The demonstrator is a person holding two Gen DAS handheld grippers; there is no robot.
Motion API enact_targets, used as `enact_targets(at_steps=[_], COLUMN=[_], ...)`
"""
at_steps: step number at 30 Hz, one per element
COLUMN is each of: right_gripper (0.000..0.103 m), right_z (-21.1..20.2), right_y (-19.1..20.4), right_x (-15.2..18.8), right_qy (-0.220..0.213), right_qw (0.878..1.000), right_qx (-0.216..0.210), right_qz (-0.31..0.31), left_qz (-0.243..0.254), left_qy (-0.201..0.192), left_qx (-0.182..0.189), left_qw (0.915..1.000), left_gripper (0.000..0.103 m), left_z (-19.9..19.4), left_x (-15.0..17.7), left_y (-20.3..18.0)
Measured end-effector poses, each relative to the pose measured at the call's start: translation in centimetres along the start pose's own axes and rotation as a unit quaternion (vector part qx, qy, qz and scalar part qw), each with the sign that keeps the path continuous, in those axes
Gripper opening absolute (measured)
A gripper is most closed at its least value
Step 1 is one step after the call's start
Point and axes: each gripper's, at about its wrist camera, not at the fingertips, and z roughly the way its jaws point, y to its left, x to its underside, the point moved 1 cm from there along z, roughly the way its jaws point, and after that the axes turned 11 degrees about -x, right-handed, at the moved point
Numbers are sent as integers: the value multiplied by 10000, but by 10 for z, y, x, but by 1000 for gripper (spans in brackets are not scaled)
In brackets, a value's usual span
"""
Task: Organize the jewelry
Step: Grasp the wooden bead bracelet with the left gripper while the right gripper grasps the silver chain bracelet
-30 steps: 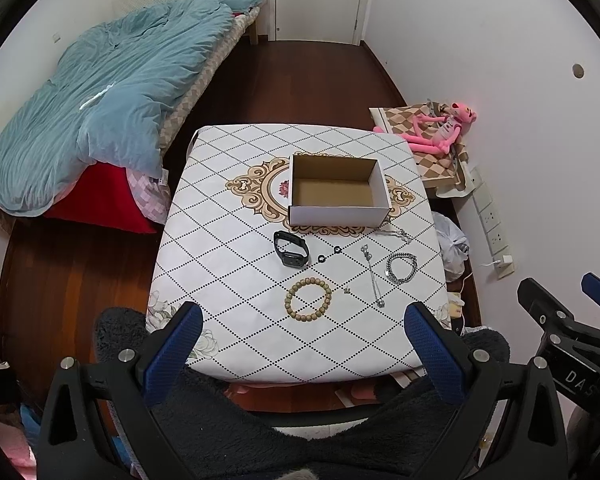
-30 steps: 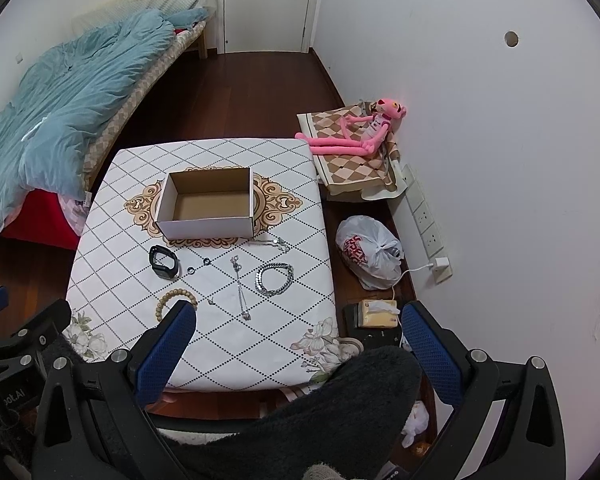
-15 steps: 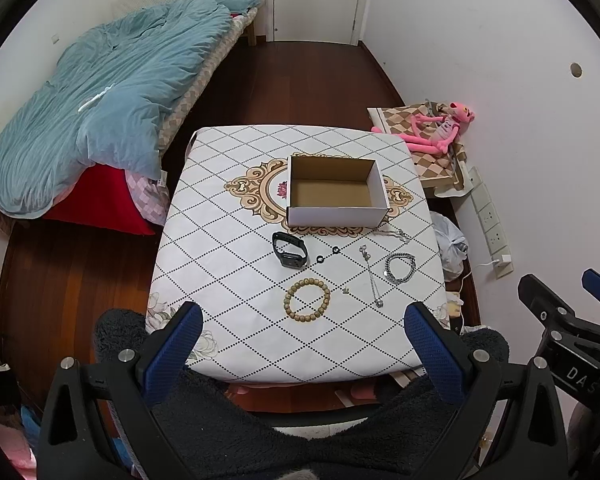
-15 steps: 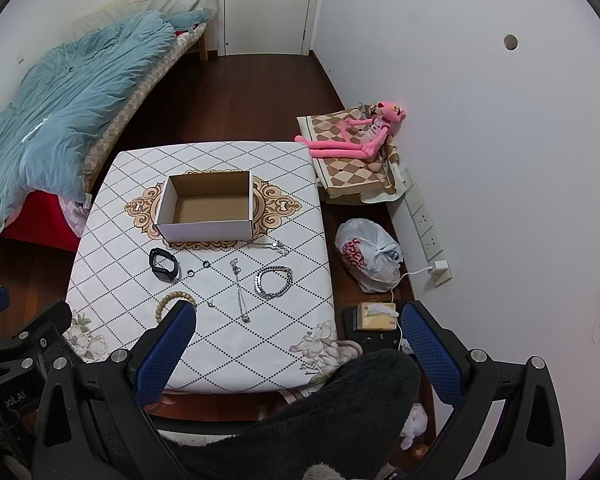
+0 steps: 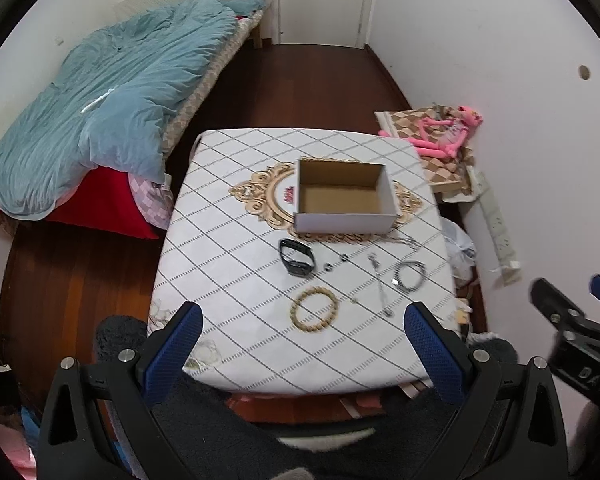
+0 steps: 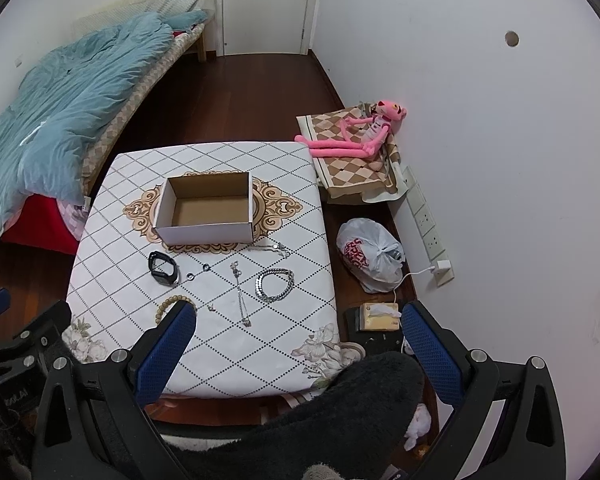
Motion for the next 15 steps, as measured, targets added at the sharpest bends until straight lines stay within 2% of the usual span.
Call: enact_targets(at_steps=[5,11,15], right_gripper=[103,103,103], right_z=[44,119,167], right_y=[-13,-33,-42], right_x=[-1,12,25], right_qy=[211,750,1051], right_qw=[9994,9955,9908], right_qx=[55,32,-170], right_qz=[270,580,834], left_qz=[-131,56,203], left_qy=[170,565,946], left_qx=[-454,-771,-796], left_qw=[9987,9954,9921], left_gripper=[103,103,102], left_z=[53,128,177], left_x=[-10,-2,13], left_y=[4,6,1])
